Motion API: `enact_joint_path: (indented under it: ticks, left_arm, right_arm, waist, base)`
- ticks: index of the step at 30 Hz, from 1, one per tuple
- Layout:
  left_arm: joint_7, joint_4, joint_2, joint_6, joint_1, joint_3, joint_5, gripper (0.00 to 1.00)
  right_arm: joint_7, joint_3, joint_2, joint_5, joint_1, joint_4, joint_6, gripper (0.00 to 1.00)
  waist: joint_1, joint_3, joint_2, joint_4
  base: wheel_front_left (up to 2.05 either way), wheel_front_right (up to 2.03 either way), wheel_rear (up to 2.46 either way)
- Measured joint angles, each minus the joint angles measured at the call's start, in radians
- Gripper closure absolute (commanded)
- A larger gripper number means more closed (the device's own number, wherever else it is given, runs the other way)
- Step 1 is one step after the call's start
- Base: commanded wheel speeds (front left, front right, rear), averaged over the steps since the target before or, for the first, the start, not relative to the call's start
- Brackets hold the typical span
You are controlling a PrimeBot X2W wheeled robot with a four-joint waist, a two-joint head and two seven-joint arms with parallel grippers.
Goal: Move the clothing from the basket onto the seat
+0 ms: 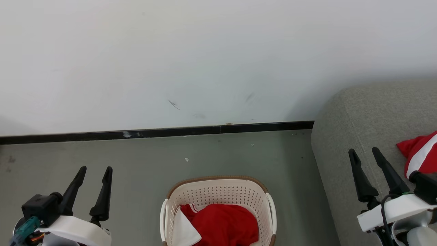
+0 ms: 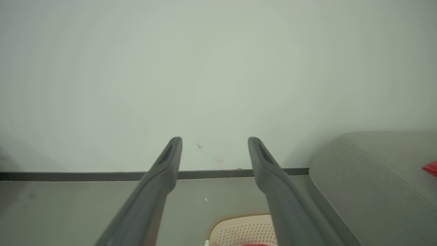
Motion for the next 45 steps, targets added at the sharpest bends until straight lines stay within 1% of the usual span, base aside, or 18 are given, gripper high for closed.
enact_joint_path:
  ticks: [5,13,17,23,26,31,45]
  left_arm:
    - [0.000,-0.007,-0.012,0.000,0.031,0.021,0.029,0.00]
    - [0.000,-0.017,-0.015,-0.002,0.052,0.058,0.068,0.00]
    - [0.000,-0.020,-0.025,-0.011,0.053,0.067,0.075,0.00]
    - [0.000,-0.021,-0.043,-0.019,0.069,0.079,0.085,0.00]
    - [0.000,-0.021,-0.047,-0.021,0.072,0.086,0.092,0.00]
    - [0.000,-0.021,-0.053,-0.036,0.072,0.097,0.106,0.00]
    - [0.000,-0.017,-0.069,-0.053,0.089,0.122,0.148,0.00]
  right_arm:
    - [-0.005,-0.016,0.034,-0.007,0.055,-0.003,0.000,0.00]
    - [-0.005,-0.009,0.055,-0.036,0.067,-0.015,0.000,0.00]
    - [-0.006,-0.014,0.064,-0.043,0.067,-0.033,0.000,0.00]
    - [-0.006,-0.023,0.067,-0.052,0.067,-0.053,0.000,0.00]
    - [-0.006,-0.025,0.070,-0.056,0.067,-0.059,0.000,0.00]
    - [-0.006,-0.026,0.076,-0.060,0.067,-0.073,0.000,0.00]
    - [-0.006,-0.027,0.086,-0.070,0.068,-0.086,0.000,0.00]
  waist:
    - [0.0000,-0.007,0.0000,0.010]
    - [0.0000,-0.006,0.0000,0.003]
    - [0.0000,-0.004,0.0000,-0.001]
    - [0.0000,-0.003,0.0000,-0.003]
    - [0.0000,-0.002,0.0000,-0.004]
    - [0.0000,-0.002,0.0000,-0.003]
    - [0.0000,0.004,0.0000,-0.003]
  base:
    - [0.00,0.00,0.00]
    - [0.00,0.00,0.00]
    - [0.00,0.00,0.00]
    - [0.00,0.00,0.00]
    - [0.00,0.00,0.00]
    - [0.00,0.00,0.00]
    - [0.00,0.00,0.00]
